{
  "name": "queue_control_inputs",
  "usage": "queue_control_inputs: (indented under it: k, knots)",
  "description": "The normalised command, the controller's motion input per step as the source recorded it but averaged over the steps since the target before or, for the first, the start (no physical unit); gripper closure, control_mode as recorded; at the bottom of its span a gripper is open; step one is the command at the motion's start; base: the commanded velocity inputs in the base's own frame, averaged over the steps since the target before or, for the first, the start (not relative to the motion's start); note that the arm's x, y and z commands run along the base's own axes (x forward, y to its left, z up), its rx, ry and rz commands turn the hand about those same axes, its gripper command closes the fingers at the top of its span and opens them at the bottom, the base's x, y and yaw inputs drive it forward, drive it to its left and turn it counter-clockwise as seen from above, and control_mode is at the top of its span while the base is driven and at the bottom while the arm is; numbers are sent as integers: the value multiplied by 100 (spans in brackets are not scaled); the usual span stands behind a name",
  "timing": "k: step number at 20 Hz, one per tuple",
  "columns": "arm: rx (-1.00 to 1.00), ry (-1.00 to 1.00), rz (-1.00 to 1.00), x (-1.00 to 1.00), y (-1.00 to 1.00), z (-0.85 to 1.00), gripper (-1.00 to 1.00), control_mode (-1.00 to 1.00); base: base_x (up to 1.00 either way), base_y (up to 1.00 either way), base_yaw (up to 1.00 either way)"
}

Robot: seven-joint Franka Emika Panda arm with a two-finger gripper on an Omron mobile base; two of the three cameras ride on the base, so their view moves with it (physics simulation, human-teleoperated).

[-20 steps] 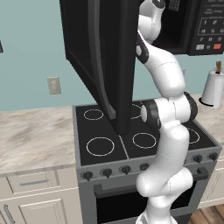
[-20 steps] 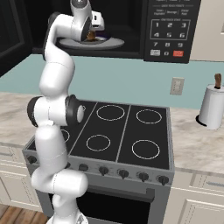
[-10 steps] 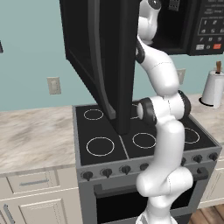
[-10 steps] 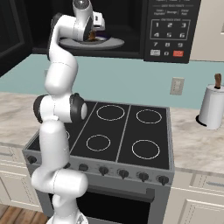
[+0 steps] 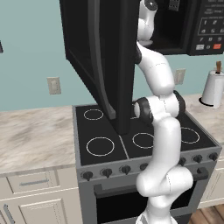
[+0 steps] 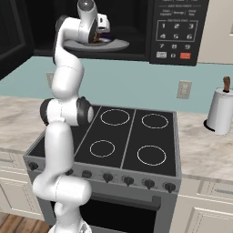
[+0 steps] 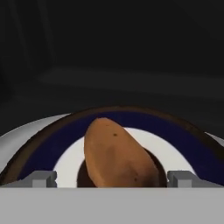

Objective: Retrieve the reheated potato from the microwave, then place the potato, cheese, and condiment on the cutting board.

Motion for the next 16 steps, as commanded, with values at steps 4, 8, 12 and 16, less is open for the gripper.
queue_control_inputs:
  k: [4,8,12,16]
  knots:
    - [-1,0,0,22,6,-10,-100,-100,0,0,0]
    - [-1,0,0,23,6,-8,-100,-100,0,0,0]
    - [-1,0,0,23,6,-7,-100,-100,0,0,0]
    - [-2,2,0,21,2,-6,-100,-100,0,0,0]
